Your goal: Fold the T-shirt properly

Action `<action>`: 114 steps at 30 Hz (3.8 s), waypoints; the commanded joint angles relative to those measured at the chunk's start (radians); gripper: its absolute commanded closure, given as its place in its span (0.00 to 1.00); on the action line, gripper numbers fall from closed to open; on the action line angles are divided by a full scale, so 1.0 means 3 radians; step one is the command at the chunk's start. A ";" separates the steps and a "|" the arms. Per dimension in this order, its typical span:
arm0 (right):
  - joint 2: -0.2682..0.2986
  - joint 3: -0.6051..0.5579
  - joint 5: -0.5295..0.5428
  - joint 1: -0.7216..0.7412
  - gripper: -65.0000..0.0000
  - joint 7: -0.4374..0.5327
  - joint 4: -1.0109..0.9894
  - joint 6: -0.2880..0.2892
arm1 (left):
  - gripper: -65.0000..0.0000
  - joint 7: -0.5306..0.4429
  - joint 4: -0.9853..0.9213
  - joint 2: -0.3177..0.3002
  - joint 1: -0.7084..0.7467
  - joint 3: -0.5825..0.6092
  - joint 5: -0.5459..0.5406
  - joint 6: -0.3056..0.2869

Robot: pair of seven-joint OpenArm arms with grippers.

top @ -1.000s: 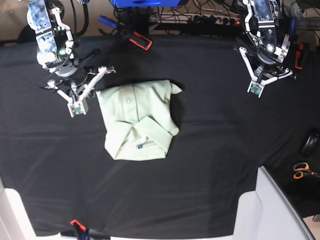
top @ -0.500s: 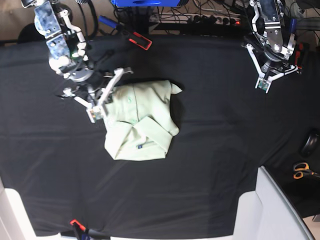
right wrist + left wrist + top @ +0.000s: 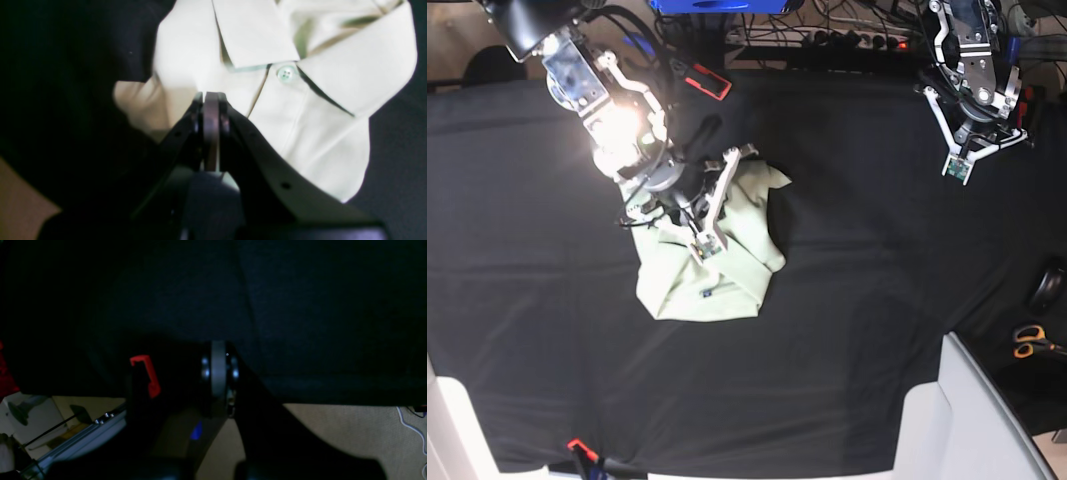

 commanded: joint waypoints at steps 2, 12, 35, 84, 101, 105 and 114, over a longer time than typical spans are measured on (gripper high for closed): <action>-0.0070 0.0002 0.0009 0.0111 1.00 0.0072 -0.0078 0.0009 | 1.00 -0.0018 0.0062 -0.0038 0.0001 -0.0038 0.0018 0.0032; -0.0239 -0.0003 0.0019 0.0019 1.00 0.0205 -0.0406 0.0014 | 1.00 -0.0018 0.0062 -0.0038 -0.0024 -0.0018 0.0018 0.0032; -0.0290 -0.0243 0.0014 0.0085 1.00 -0.0123 0.0019 -0.0001 | 1.00 -0.0018 0.0047 -0.0038 -0.0030 -0.0018 0.0018 0.0032; -0.0643 -0.0259 0.0014 0.0991 1.00 0.0378 -0.1771 0.0014 | 1.00 -0.0018 0.0037 -0.0049 -0.0024 -0.0028 0.0023 0.0032; 0.0068 0.0340 0.0009 0.0443 1.00 -0.0005 -0.0032 -0.0073 | 1.00 -0.0034 0.0062 0.0008 -0.0030 0.0023 0.0013 0.0032; 0.0401 0.0381 0.0019 0.0218 1.00 0.0419 0.0106 -0.0073 | 1.00 -0.0376 0.0062 0.0038 0.0001 0.0100 0.0013 0.0032; 0.0539 0.0759 0.0024 -0.0308 1.00 0.1038 0.0183 -0.0073 | 1.00 -0.0740 0.0052 0.0084 0.0047 0.0069 0.0013 0.0032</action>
